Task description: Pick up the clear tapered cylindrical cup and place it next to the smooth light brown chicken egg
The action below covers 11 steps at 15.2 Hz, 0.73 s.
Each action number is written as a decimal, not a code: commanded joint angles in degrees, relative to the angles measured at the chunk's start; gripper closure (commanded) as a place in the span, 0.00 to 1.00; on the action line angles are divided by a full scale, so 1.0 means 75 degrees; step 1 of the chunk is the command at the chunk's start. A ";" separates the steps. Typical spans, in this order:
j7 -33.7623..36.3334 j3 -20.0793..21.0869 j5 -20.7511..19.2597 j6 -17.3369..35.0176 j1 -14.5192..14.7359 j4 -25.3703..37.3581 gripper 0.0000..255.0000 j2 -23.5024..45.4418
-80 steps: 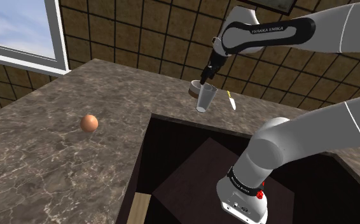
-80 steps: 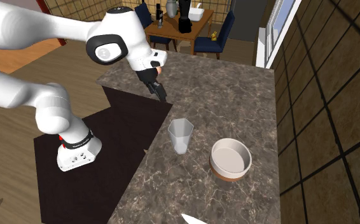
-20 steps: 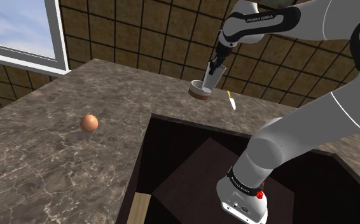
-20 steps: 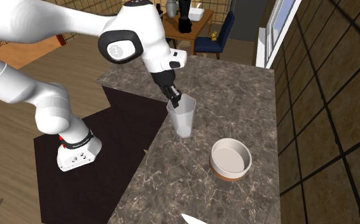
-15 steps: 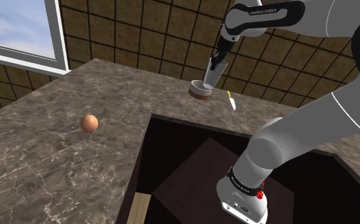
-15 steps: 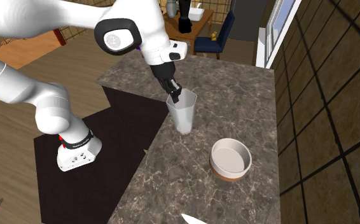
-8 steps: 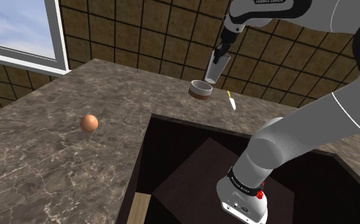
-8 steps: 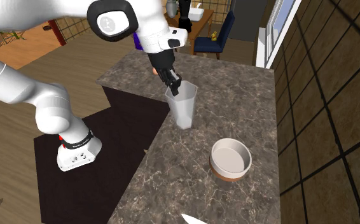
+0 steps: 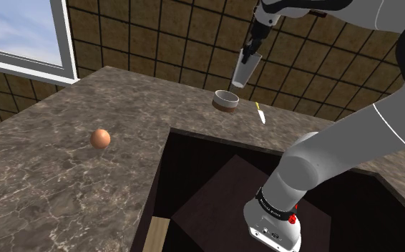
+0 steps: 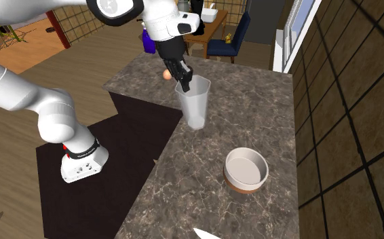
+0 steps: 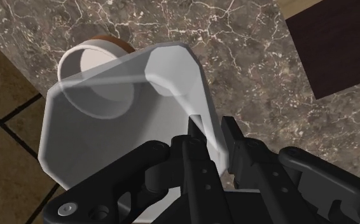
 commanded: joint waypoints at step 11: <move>0.2195 0.1848 0.0210 -0.0437 0.0474 -0.0805 1.00 -0.0863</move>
